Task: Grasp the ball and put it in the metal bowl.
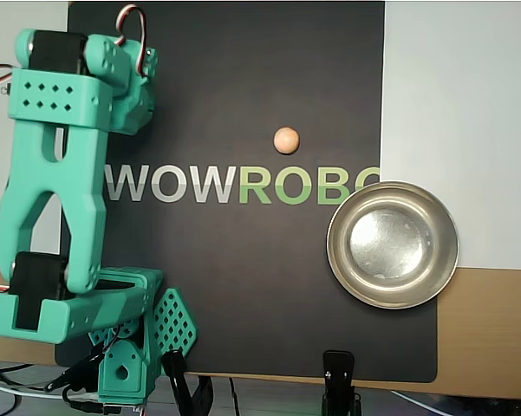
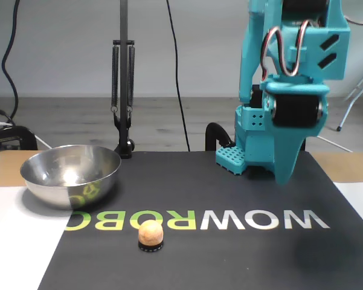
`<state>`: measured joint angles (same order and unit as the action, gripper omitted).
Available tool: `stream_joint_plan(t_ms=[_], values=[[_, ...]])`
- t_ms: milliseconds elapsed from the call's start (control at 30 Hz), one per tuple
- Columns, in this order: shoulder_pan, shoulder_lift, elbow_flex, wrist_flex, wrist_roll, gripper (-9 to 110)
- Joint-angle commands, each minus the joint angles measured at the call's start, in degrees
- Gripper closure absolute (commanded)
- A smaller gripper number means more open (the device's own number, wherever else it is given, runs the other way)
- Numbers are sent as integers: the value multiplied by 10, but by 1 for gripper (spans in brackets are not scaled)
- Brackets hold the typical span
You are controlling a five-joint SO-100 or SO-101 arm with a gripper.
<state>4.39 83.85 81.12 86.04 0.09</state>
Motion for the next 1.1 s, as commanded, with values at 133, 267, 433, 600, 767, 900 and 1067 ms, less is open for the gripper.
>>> stream_joint_plan(t_ms=[133, 267, 433, 600, 767, 900, 1067], values=[[4, 1, -25, -2, -3, 100], [4, 1, -25, -2, -3, 100], [10, 1, -25, -2, -3, 100], [18, 7, -21, -3, -3, 100], [20, 9, -19, 2, -3, 101], [19, 4, -18, 4, -3, 101], [21, 0, -17, 0, -3, 101]])
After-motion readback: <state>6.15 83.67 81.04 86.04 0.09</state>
